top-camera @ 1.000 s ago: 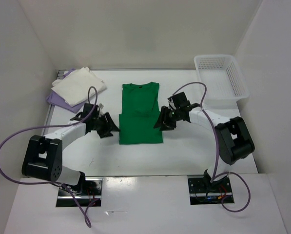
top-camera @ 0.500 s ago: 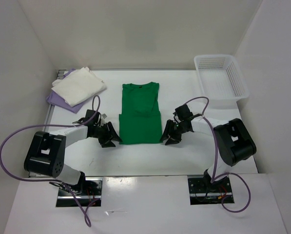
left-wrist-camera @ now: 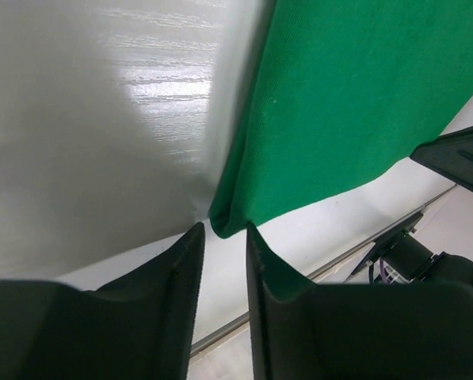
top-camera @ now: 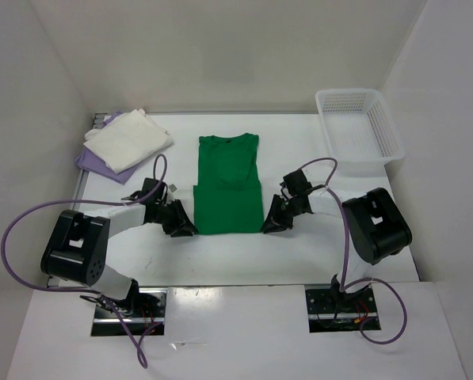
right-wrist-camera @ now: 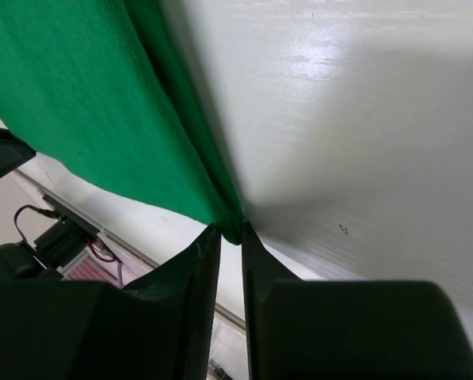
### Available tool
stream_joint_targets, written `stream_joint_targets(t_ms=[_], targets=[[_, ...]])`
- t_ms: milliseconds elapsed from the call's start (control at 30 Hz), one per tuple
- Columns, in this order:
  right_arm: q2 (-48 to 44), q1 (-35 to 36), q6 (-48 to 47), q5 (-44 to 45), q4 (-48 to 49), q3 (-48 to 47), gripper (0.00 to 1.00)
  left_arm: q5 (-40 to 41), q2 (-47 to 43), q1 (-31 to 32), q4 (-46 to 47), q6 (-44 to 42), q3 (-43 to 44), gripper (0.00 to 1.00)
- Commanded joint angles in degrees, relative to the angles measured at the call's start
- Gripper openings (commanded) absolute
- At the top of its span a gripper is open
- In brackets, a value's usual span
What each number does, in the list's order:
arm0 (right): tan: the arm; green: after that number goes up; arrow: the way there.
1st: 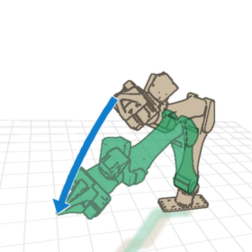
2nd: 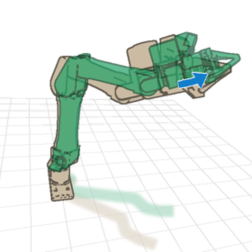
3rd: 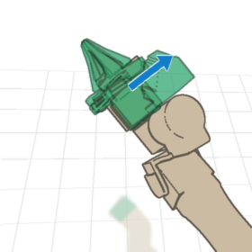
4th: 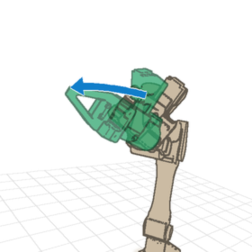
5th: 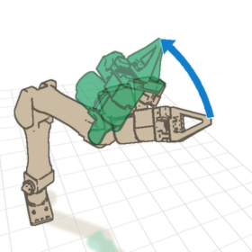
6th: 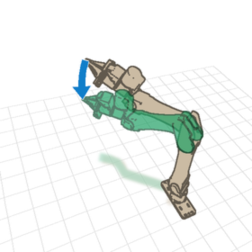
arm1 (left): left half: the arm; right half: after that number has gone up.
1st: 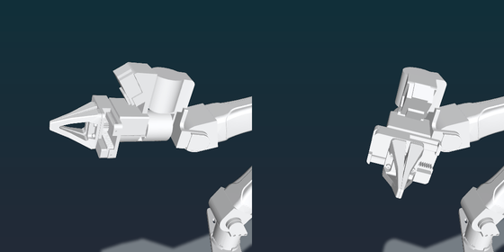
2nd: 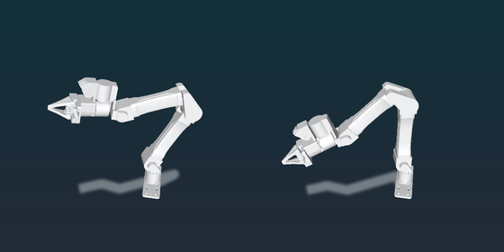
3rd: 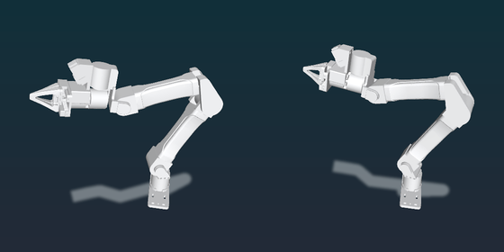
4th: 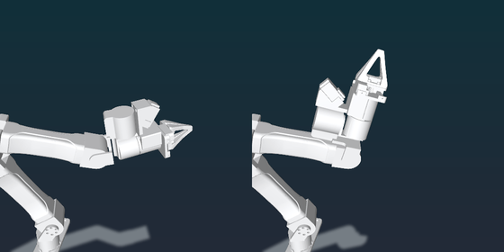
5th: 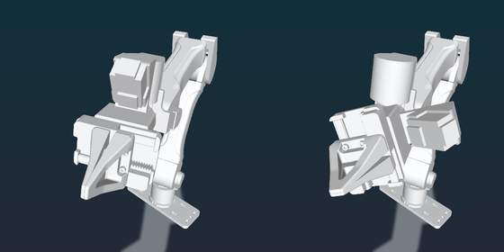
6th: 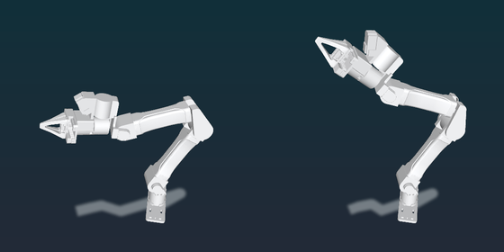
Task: Fold and stack the t-shirts
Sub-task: Grab one side of the 2/3 rectangular tshirt with both arms
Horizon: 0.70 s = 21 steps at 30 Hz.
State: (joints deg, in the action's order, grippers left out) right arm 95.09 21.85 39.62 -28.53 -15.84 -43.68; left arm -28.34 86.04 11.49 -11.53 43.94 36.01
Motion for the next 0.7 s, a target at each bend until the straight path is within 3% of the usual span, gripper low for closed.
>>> stream_joint_targets(t_ms=[0,267,400,533,633,667], targets=[[1.3,-0.2,-0.5,1.8,1.8,-1.5,0.21,0.4,0.6,0.1,1.3,-0.2,2.1,0.33],[2.4,-0.2,-0.5,1.8,2.4,-2.5,0.1,-0.1,1.9,0.1,1.3,-0.2,4.0,0.24],[2.4,-0.2,-0.5,1.8,2.9,-2.5,0.06,-1.3,3.2,0.7,1.3,-0.7,4.0,0.12],[0.2,-0.2,-0.5,2.3,1.8,-2.5,0.03,-1.3,3.1,1.3,-0.2,-2.0,3.4,0.06],[-0.4,-0.2,-0.5,3.0,1.2,-1.9,0.03,-0.8,2.5,1.3,-0.7,-2.5,2.7,0.09],[-1.0,-0.2,-0.5,3.0,1.2,-1.9,0.03,-0.8,2.5,1.3,-0.7,-2.5,2.7,0.16]])
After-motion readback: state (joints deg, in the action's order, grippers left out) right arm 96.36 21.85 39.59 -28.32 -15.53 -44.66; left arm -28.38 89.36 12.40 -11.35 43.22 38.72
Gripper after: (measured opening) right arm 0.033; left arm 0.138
